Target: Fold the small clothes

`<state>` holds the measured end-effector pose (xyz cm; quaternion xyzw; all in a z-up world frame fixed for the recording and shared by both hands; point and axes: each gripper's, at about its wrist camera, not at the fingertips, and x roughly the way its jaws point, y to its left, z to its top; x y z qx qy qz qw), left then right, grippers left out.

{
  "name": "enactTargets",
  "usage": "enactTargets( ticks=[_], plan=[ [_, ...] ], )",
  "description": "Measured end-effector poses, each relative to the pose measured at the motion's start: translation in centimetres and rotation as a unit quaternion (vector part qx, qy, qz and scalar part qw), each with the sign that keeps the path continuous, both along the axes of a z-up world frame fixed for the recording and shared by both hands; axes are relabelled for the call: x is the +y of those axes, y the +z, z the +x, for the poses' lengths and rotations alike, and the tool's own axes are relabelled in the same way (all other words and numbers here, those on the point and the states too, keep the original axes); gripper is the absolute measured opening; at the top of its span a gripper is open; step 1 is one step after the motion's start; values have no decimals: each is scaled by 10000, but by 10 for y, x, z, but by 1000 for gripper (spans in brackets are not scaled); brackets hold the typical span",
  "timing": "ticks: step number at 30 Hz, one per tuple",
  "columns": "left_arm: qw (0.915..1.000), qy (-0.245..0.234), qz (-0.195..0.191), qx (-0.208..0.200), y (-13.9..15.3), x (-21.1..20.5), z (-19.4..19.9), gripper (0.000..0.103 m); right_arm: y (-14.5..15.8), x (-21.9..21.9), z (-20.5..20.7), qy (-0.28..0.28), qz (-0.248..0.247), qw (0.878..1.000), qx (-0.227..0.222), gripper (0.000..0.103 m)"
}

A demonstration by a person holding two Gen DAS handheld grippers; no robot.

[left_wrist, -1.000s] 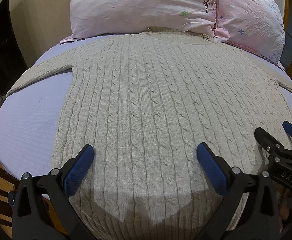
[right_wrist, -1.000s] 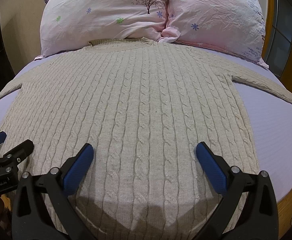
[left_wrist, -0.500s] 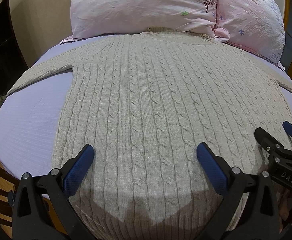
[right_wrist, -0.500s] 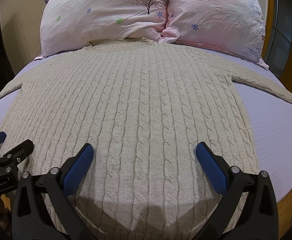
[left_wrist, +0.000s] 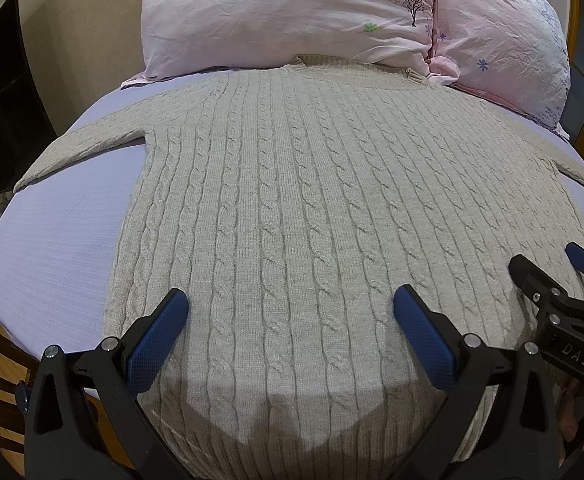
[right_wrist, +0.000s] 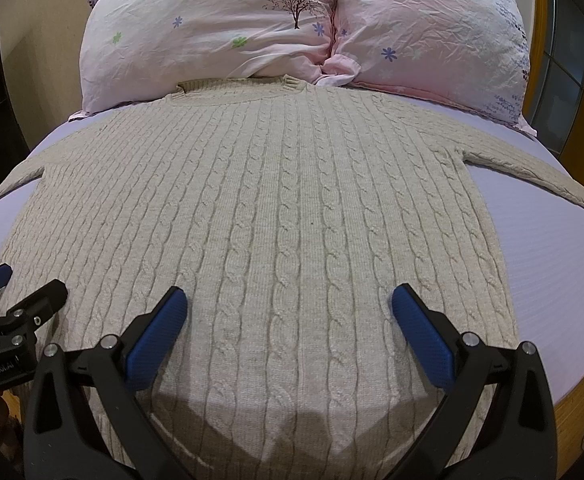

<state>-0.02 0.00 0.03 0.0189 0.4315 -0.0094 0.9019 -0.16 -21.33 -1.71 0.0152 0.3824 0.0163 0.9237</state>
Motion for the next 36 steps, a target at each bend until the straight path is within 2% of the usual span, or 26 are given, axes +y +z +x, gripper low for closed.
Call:
enactTargets(
  ticks=[28,31,36],
  plan=[
    [10000,-2,2,-8,0,0,0,102,1,-1,-1,7,-7,10000,9,101],
    [10000,-3,4,-13,0,0,0,102,16,7,-1,29,-19,10000,24,101],
    [10000,-2,9,-60,0,0,-1,102,19,7,-2,217,-40,9998,8,101]
  ],
)
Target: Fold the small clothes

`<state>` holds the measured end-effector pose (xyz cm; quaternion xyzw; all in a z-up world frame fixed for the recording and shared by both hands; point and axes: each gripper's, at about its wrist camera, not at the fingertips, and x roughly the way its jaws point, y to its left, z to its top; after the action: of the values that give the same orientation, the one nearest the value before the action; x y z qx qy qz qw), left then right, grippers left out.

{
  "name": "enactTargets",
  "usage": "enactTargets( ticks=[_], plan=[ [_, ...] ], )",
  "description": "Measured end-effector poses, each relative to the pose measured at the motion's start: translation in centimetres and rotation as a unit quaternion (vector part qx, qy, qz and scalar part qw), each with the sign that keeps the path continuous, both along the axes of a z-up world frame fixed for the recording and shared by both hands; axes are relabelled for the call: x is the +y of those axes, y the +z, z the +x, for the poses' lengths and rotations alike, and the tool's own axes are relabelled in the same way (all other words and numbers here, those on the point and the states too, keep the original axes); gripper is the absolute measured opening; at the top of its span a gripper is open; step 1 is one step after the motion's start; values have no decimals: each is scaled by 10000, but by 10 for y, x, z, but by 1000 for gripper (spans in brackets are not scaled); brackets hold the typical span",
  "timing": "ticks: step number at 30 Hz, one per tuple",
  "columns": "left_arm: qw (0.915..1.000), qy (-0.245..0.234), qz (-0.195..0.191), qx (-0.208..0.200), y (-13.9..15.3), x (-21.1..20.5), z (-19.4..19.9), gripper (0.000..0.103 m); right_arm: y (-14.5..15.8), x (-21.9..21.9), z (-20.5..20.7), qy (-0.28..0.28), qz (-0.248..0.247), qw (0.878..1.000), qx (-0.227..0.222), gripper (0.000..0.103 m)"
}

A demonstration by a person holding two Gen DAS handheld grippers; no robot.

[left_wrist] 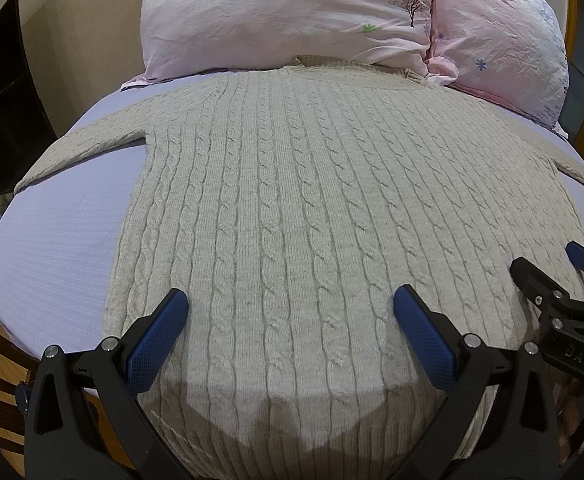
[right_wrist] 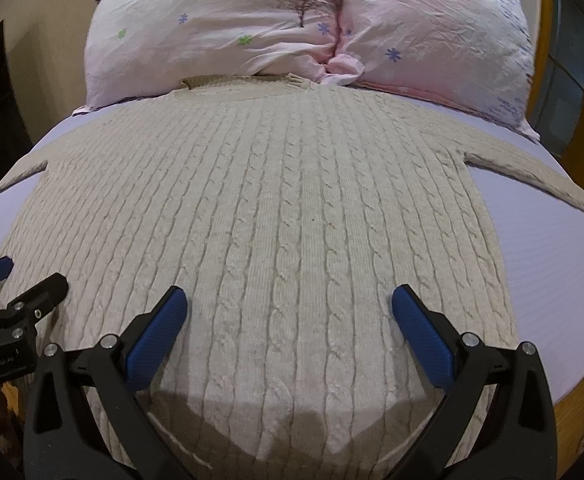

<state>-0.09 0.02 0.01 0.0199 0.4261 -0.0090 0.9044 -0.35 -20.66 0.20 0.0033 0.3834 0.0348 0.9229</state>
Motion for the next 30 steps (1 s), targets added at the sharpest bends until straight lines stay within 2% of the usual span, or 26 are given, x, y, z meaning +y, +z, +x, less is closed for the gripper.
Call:
enactTargets(
  ticks=[2,4,5,7,8,10,11,12,13,14,15,18,19,22,23,24,25,26,27,28,30],
  plan=[
    [10000,-43,17,-76,0,0,-1,102,6,-12,1,247,381,9990,26,101],
    [9999,-104,16,-136,5,1,-8,102,25,-53,6,265,995,9945,-178,101],
    [9997,-184,-2,-189,7,4,-9,102,30,-72,7,99,1179,9926,-284,101],
    [9996,-222,-44,-179,4,1,-7,102,42,-134,14,-724,1494,9851,-451,101],
    [9992,-292,-186,-222,7,6,-5,102,45,-177,19,-1218,1805,9747,-503,101],
    [9976,-356,-441,-406,10,18,-2,102,43,-239,25,-1846,2411,9513,-522,100],
    [9953,-389,-655,-601,15,29,-2,102,39,-269,29,-2137,2727,9368,-480,94],
    [9918,-360,-838,-897,22,41,-1,102,32,-306,35,-2494,3107,9163,-403,90],
    [9895,-307,-899,-1086,26,48,0,102,25,-334,40,-2762,3361,8998,-332,79],
    [9866,-207,-937,-1320,33,61,3,102,20,-352,44,-2947,3480,8895,-283,72],
    [9856,-164,-946,-1394,36,66,5,102,12,-377,50,-3211,3611,8753,-205,70],
    [9831,124,-952,-1560,47,92,20,102,-4,-420,65,-3647,3850,8478,-33,64],
    [9829,284,-929,-1564,49,103,26,102,-7,-431,68,-3734,3951,8393,-67,59],
    [9827,658,-932,-1457,50,128,42,102,-12,-454,77,-3939,4165,8191,-198,53],
    [9821,767,-962,-1427,51,136,46,102,-14,-461,80,-3994,4226,8133,-230,47],
    [9811,903,-995,-1394,52,147,52,102,-17,-470,80,-4098,4342,8017,-281,44],
    [9799,1010,-1020,-1384,52,153,52,102,-21,-477,80,-4164,4430,7932,-331,35],
    [9788,1104,-1042,-1372,52,161,53,102,-25,-482,80,-4229,4494,7860,-360,19],
    [9770,1214,-1085,-1377,52,171,56,102,-29,-488,83,-4322,4484,7816,-342,11],
    [9751,1312,-1128,-1388,53,180,55,102,-30,-491,87,-4350,4441,7827,-312,11],
    [9698,1535,-1265,-1413,53,199,54,102,-13,-481,93,-4346,4015,8053,-375,10]
  ],
)
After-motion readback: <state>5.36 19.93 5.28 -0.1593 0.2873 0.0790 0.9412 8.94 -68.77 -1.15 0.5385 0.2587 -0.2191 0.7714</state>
